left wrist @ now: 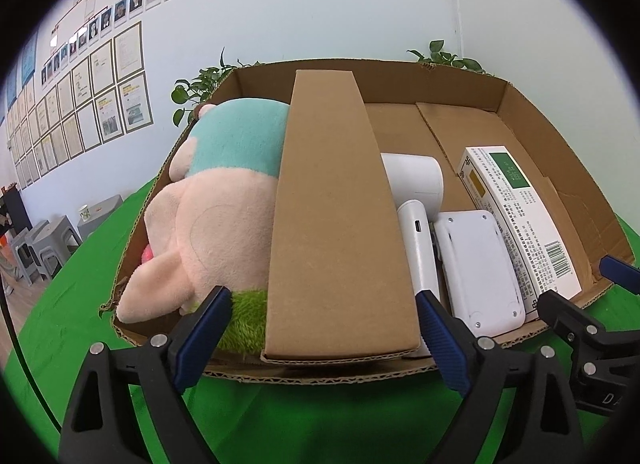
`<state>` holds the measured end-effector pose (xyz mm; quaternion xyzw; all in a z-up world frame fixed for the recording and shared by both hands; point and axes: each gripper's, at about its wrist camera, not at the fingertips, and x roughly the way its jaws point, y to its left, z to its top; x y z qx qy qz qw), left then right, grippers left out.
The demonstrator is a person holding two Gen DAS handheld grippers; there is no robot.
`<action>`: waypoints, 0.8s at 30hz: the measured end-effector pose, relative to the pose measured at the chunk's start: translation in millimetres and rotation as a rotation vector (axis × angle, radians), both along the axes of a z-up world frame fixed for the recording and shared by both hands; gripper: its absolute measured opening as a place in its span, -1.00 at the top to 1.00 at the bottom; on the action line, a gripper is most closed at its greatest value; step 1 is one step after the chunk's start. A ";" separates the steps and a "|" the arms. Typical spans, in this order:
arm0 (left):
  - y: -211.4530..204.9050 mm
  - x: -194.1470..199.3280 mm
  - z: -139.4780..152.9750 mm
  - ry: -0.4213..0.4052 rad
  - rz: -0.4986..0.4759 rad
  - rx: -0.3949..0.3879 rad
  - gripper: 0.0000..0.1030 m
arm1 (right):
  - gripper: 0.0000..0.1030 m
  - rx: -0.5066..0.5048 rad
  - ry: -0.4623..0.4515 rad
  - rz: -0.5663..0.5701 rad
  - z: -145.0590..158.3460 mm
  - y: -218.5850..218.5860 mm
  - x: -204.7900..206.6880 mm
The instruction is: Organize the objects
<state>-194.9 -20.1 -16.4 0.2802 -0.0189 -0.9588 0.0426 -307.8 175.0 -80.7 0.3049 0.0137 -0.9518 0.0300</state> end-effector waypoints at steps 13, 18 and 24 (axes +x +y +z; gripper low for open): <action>-1.6 3.5 1.3 0.008 -0.004 0.015 -0.78 | -1.00 -0.001 0.000 0.000 -0.1 -0.5 -0.1; -1.8 3.9 1.3 0.010 -0.005 0.018 -0.78 | -1.00 -0.001 0.000 0.000 0.3 -1.2 0.7; -1.9 3.9 1.4 0.010 -0.005 0.019 -0.81 | -1.00 -0.001 0.000 0.000 -0.1 -1.9 0.2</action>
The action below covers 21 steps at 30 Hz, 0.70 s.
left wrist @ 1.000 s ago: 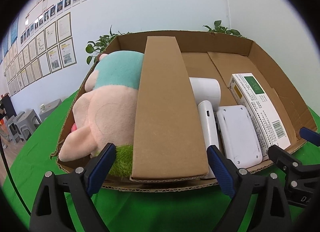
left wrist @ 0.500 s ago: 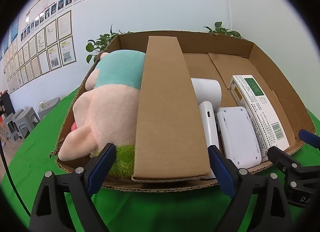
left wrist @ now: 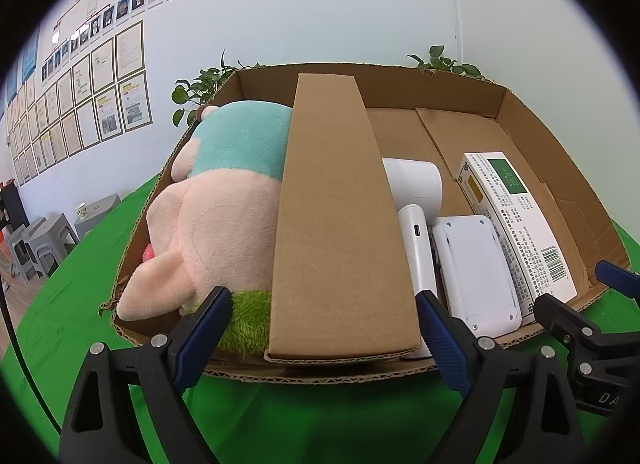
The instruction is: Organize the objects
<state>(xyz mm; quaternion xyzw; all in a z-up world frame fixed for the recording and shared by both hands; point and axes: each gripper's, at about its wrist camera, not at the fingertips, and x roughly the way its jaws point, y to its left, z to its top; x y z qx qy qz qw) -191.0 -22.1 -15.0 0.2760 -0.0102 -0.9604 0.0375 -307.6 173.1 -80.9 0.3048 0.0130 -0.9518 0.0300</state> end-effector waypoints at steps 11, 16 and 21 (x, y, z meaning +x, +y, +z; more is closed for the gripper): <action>-18.2 -4.1 -1.7 -0.026 0.055 0.081 -1.00 | -1.00 -0.001 0.000 0.000 0.2 0.0 0.1; -16.2 -4.1 -1.5 -0.026 0.059 0.070 -1.00 | -1.00 -0.002 0.001 0.000 0.4 -0.7 0.2; -15.6 -3.9 -1.8 -0.025 0.061 0.066 -1.00 | -1.00 0.001 0.000 -0.001 0.2 -0.9 -1.2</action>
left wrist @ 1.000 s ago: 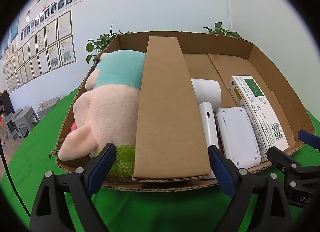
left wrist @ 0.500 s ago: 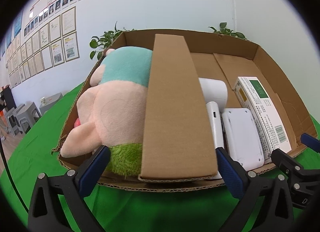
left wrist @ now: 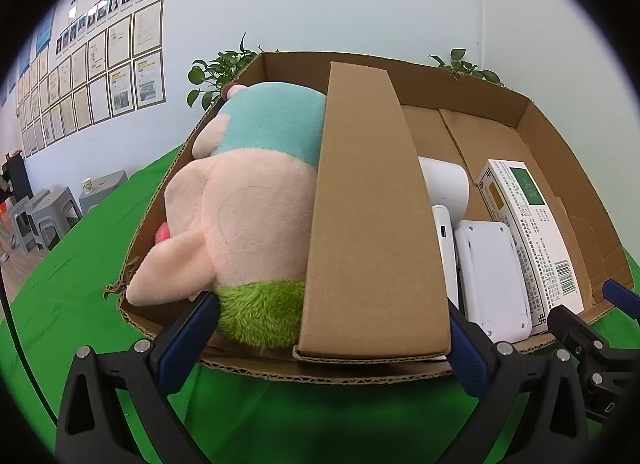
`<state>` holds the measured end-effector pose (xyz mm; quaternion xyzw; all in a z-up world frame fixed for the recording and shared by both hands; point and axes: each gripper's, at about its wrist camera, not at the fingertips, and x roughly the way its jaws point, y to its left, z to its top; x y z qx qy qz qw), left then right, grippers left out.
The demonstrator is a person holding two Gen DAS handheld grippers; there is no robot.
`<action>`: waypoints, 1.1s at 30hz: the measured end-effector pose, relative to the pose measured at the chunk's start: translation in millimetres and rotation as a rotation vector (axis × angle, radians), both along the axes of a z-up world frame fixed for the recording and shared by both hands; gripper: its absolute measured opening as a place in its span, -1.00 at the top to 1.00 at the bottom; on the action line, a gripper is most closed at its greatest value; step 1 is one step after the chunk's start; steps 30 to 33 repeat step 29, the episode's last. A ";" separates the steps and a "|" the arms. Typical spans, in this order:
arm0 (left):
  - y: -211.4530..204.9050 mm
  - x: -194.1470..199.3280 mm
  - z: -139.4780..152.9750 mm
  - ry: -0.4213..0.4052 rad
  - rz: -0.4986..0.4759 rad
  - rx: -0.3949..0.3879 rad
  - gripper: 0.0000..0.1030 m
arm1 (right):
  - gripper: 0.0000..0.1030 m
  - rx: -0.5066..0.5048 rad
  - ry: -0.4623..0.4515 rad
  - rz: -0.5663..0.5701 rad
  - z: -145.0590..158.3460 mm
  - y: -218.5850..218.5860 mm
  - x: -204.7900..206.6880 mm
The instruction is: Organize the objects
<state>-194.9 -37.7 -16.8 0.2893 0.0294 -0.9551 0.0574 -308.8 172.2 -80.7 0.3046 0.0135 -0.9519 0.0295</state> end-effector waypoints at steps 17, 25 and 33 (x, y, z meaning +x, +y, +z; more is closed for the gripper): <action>4.3 4.1 2.4 0.009 0.006 -0.022 -1.00 | -1.00 0.000 0.000 -0.001 -0.2 -0.8 -0.6; 3.8 2.4 1.0 -0.010 0.018 -0.028 -1.00 | -1.00 -0.001 0.000 -0.001 -0.3 -1.2 -0.7; 5.0 0.6 -0.2 -0.022 0.021 -0.041 -1.00 | -1.00 0.000 0.000 -0.001 -0.3 -1.5 -0.8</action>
